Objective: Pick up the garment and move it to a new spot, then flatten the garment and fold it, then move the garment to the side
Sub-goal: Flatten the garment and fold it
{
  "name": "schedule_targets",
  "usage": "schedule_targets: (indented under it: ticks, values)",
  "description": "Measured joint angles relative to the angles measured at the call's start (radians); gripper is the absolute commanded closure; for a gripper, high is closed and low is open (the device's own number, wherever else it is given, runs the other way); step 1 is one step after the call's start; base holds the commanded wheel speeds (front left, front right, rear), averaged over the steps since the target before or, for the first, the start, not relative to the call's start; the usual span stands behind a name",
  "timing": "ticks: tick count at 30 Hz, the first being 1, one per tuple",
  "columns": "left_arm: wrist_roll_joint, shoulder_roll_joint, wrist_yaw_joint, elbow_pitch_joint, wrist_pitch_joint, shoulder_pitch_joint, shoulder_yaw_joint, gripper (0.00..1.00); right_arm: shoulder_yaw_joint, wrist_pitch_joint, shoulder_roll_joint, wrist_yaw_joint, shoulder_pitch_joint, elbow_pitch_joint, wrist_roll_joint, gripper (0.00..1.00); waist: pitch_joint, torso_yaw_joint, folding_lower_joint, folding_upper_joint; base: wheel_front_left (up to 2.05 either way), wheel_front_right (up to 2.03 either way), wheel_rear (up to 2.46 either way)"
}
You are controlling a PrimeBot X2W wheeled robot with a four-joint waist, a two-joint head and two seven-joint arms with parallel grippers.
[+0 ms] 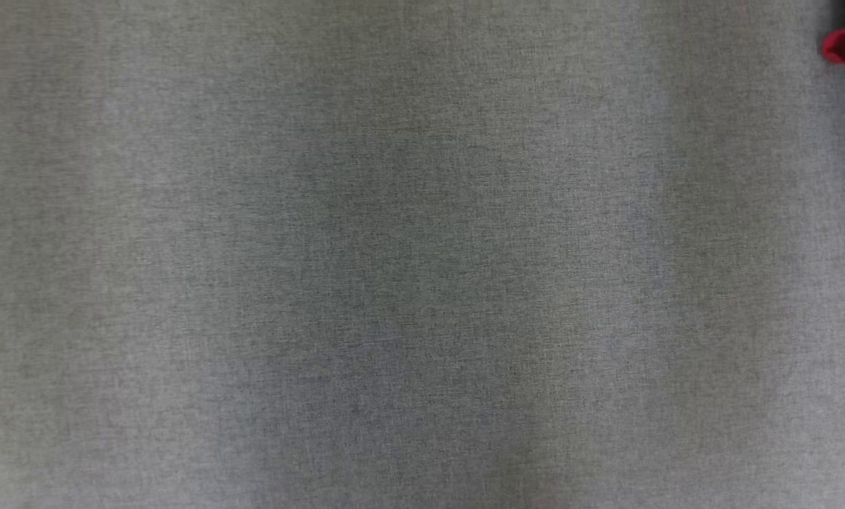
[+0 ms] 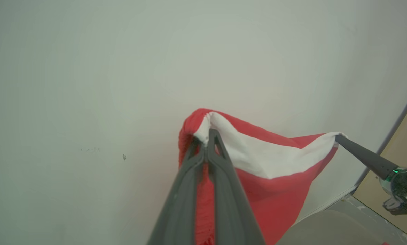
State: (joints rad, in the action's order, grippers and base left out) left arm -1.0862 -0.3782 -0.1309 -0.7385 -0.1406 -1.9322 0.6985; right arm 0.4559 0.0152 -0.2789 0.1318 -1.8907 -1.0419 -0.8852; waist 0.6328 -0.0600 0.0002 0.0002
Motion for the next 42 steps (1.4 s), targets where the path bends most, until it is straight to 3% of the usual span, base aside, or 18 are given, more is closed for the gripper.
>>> schedule_targets:
  ticks: [3,9,20,27,29,32,37,42]
  values:
    - [-0.039,0.002,0.000,-0.003,0.041,0.017,0.022,1.00,0.022,-0.021,0.001,0.000,0.019,0.004,-0.010,1.00,0.006,-0.008,0.0000,0.0000,0.00,0.00,0.00]
    - [-0.112,-0.037,0.000,0.107,0.197,0.210,0.095,1.00,0.141,-0.087,-0.024,0.000,0.214,0.173,-0.079,1.00,-0.038,-0.007,-0.0002,-0.0001,0.00,0.00,0.00]
    - [-0.236,-0.224,0.000,0.431,0.370,0.755,0.160,1.00,0.256,-0.177,-0.234,0.000,0.719,0.502,-0.279,1.00,-0.188,-0.006,-0.0005,-0.0003,0.00,0.00,0.00]
    - [-0.228,-0.282,0.036,0.606,0.397,1.053,0.143,1.00,0.282,-0.224,-0.327,0.000,1.015,0.634,-0.339,1.00,-0.275,0.000,-0.0006,-0.0004,0.00,0.00,0.00]
    - [-0.212,-0.300,0.068,0.650,0.399,1.153,0.127,1.00,0.287,-0.237,-0.346,0.000,1.108,0.671,-0.355,1.00,-0.302,0.002,-0.0006,-0.0004,0.00,0.00,0.00]
    - [-0.162,-0.300,0.105,0.723,0.401,1.352,0.037,1.00,0.293,-0.255,-0.370,0.000,1.291,0.727,-0.369,1.00,-0.349,0.009,-0.0006,-0.0005,0.00,0.00,0.00]
    - [-0.034,-0.255,0.122,0.732,0.400,1.582,-0.045,1.00,0.298,-0.265,-0.387,0.000,1.458,0.765,-0.356,1.00,-0.397,0.019,-0.0005,-0.0005,0.00,0.00,0.00]
    - [0.132,-0.178,0.106,0.710,0.400,1.761,-0.084,1.00,0.262,-0.272,-0.385,0.000,1.622,0.778,-0.365,1.00,-0.439,0.034,-0.0005,-0.0005,0.00,0.00,0.00]
